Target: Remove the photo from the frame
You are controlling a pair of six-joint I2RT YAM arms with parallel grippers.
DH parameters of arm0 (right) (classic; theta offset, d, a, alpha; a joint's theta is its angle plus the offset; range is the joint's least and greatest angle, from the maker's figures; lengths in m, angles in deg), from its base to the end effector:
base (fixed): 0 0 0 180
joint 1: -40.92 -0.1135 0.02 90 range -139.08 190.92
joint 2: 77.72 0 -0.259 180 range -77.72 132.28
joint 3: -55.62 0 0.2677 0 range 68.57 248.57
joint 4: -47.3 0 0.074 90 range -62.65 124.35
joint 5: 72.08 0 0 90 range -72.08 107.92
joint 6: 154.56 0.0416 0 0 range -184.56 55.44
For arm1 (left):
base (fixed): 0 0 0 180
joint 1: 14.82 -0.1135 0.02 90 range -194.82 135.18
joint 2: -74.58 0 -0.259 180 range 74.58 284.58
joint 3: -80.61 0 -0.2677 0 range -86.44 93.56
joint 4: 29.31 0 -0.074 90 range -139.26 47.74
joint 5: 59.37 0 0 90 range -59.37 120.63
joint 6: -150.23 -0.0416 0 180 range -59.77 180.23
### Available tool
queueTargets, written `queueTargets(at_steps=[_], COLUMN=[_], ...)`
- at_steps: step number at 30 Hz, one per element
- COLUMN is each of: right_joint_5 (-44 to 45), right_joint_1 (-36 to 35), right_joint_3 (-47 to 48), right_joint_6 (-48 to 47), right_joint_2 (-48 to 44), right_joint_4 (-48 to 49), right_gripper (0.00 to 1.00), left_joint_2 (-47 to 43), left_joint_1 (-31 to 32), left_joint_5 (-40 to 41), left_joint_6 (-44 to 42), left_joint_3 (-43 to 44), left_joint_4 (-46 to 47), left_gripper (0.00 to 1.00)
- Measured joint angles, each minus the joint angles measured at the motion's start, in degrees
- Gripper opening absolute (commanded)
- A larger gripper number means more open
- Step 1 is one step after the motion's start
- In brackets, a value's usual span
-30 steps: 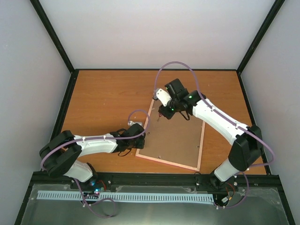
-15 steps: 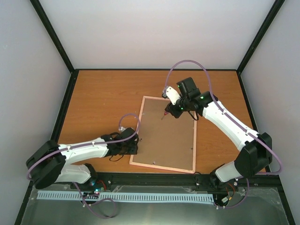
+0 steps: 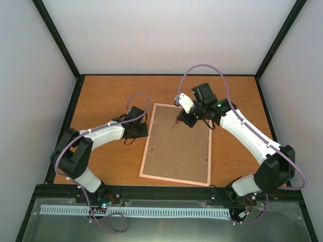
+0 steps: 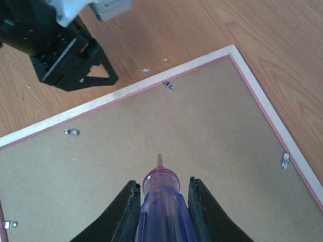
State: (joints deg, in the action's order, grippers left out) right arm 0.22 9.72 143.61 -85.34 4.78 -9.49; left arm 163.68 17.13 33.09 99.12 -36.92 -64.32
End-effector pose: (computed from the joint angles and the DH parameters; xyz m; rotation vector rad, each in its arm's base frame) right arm 0.2703 0.1785 0.3072 -1.1984 2.1514 0.4597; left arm 0.2641 -0.1626 0.1508 -0.1776 2.6869 -0.3472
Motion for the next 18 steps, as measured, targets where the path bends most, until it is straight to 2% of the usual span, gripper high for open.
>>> queueTargets(at_steps=[8,18], right_joint_5=[-0.13,-2.58], right_joint_1=[0.0,0.0], right_joint_3=[1.42,8.7], right_joint_6=[-1.92,-1.64], right_joint_2=[0.63,7.56], right_joint_4=[-0.61,0.31], right_gripper=[0.03,0.03], left_joint_2=[6.34,9.75], left_joint_1=[-0.24,-0.24], left_joint_5=[-5.38,-7.67], left_joint_6=[-4.42,-5.49], left_joint_3=[3.26,3.08], left_joint_4=[3.56,6.54], left_gripper=[0.48,0.29])
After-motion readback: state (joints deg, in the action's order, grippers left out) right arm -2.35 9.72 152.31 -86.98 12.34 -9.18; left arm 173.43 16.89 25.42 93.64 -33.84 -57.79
